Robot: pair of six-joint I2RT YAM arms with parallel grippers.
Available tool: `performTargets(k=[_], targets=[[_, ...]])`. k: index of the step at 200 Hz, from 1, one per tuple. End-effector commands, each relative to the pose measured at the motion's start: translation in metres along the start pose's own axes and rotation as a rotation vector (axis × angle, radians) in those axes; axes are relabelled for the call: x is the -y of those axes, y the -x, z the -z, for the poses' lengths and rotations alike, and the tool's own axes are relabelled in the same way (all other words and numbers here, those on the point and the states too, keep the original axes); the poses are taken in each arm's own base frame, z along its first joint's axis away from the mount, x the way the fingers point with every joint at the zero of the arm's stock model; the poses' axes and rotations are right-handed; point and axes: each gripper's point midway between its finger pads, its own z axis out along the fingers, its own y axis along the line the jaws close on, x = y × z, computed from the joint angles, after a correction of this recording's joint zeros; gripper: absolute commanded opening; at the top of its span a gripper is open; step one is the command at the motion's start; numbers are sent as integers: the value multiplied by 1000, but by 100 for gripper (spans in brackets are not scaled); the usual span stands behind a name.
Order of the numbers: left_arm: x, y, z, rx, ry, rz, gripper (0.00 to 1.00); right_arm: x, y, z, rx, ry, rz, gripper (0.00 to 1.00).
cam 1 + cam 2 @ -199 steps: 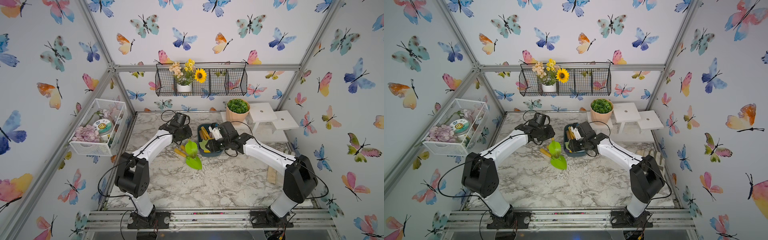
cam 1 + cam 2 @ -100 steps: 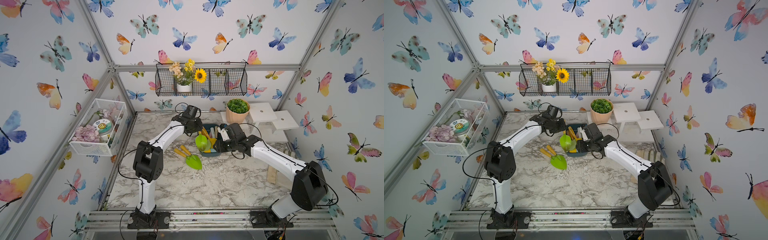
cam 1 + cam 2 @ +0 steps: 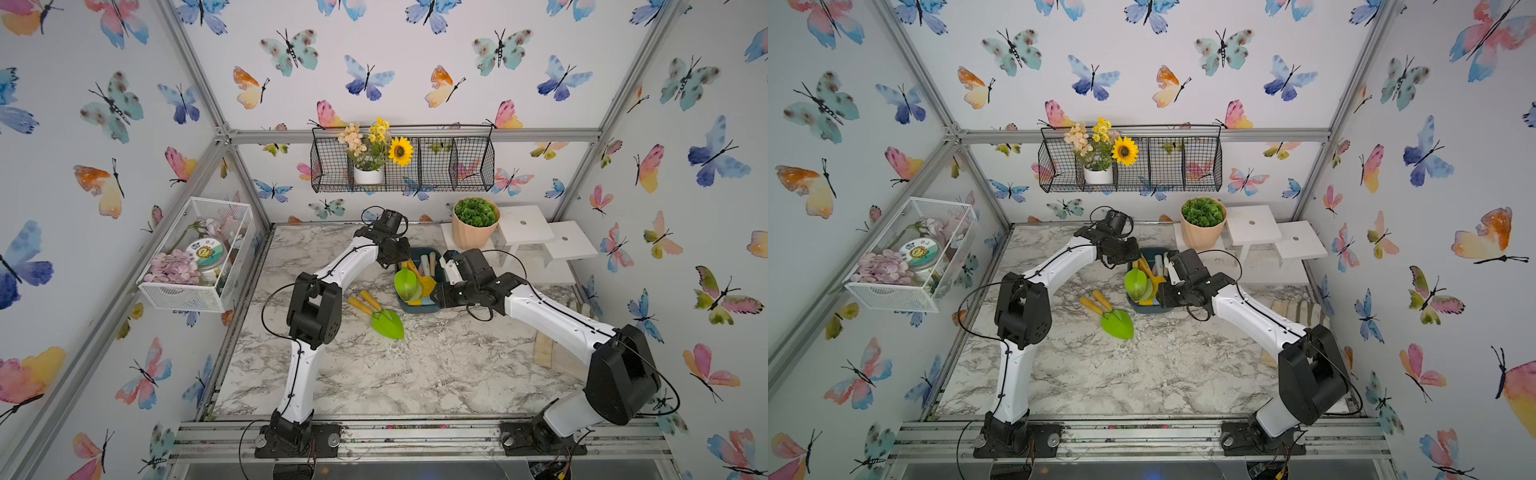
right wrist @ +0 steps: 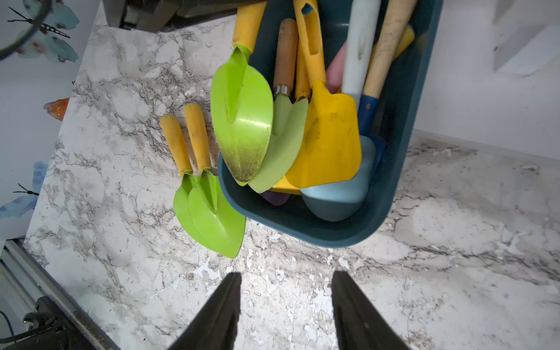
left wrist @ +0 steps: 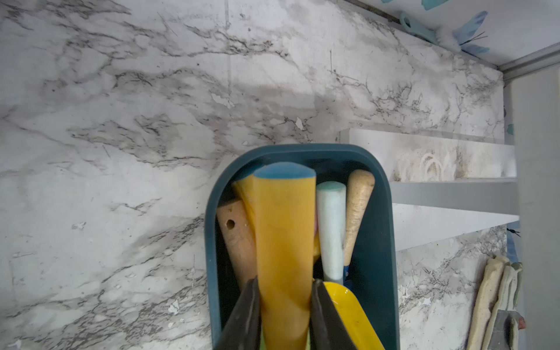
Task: Put the shovel into the storage box
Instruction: Place the shovel in the storage box.
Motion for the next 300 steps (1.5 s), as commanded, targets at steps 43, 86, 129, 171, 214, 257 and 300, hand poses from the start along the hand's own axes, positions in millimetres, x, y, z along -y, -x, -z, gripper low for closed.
performTargets(k=[43,86,129,171,214,257,300], targets=[[-6,-18,-24,-88,2,-48,0,6,-1,-1,-1,-14,-15,53],[-13,-19,-29,-89,29,-72,0,7,-1,-2,-4,-16,-17,53],[-23,-20,-32,-89,61,-82,13,5,1,-2,-4,-13,-16,53],[-26,-21,-33,-89,74,-85,33,5,2,-3,-5,-10,-17,53],[-26,-20,-27,-79,74,-94,42,4,2,-4,-8,-8,-20,53],[-21,-18,-15,-63,63,-100,44,2,5,-4,-6,0,-19,53],[-12,-13,6,-30,35,-109,47,1,6,-4,-1,2,-20,53]])
